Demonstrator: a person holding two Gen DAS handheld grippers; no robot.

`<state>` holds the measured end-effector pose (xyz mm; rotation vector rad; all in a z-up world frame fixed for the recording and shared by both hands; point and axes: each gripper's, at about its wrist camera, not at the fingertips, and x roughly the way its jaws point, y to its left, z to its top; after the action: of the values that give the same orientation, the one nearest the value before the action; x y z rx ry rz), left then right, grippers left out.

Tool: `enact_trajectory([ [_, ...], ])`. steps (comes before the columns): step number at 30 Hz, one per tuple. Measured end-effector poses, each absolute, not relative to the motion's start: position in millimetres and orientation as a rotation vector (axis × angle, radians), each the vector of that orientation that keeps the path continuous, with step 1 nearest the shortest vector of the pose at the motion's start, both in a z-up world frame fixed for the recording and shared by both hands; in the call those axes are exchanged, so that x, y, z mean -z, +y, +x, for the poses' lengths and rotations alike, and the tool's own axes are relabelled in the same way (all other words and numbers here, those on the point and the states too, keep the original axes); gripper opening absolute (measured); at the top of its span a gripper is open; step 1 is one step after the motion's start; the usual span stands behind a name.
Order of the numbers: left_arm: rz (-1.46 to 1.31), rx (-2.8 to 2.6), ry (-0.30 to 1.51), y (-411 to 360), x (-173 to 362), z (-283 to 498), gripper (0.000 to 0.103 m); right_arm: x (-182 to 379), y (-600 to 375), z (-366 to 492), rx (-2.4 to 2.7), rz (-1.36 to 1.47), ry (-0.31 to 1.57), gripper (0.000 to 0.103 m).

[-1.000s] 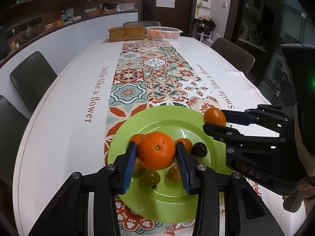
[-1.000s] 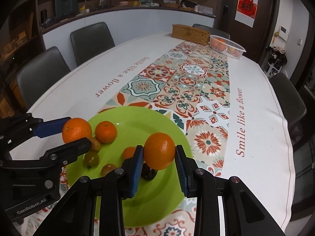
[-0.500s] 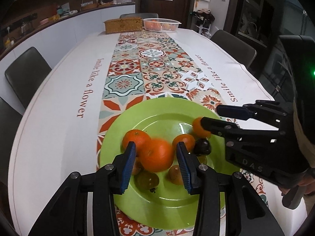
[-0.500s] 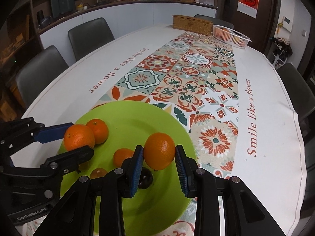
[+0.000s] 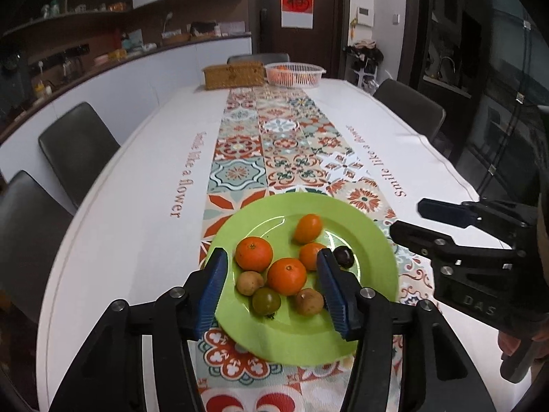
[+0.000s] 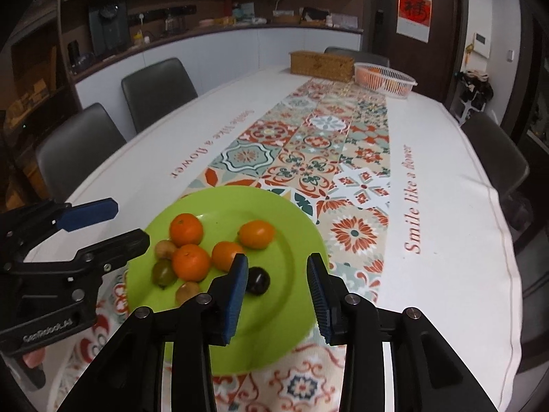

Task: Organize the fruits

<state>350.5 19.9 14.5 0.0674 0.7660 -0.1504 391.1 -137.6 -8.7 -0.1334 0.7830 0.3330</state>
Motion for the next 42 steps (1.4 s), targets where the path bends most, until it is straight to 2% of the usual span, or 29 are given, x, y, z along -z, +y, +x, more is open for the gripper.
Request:
enact_trajectory([
  [6,0.063,0.122,0.699,14.6,-34.4,310.4,0.055,-17.2,-154.2,349.9,-0.294,-0.089,0.712,0.051],
  [8,0.051,0.111,0.682,13.8,-42.0,296.6,0.059,-24.3,-158.6,335.9,-0.279,-0.083,0.689,0.055],
  [12,0.07,0.084,0.635,7.8,-56.4,265.5,0.069,-36.9,-167.7,305.0,-0.262,-0.061,0.652,0.055],
  [14,0.082,0.068,0.611,5.1,-62.6,249.5,0.071,-42.5,-172.8,288.4,-0.259,-0.042,0.636,0.064],
  [16,0.088,0.058,0.589,2.5,-68.7,233.2,0.077,-47.3,-177.1,273.0,-0.247,-0.036,0.616,0.066],
  [20,0.096,0.054,0.558,-2.0,-76.8,203.1,0.082,-54.4,-184.2,242.7,-0.242,-0.037,0.593,0.066],
  [23,0.103,0.04,0.541,-6.8,-79.5,185.6,0.087,-58.1,-188.7,218.9,-0.229,-0.046,0.569,0.074],
  [28,0.117,0.017,0.524,-11.8,-81.8,160.0,0.093,-62.2,-192.9,186.8,-0.198,-0.08,0.531,0.078],
  [42,0.098,0.021,0.519,-14.2,-80.8,109.9,0.098,-60.1,-199.5,131.3,-0.19,-0.072,0.513,0.083],
])
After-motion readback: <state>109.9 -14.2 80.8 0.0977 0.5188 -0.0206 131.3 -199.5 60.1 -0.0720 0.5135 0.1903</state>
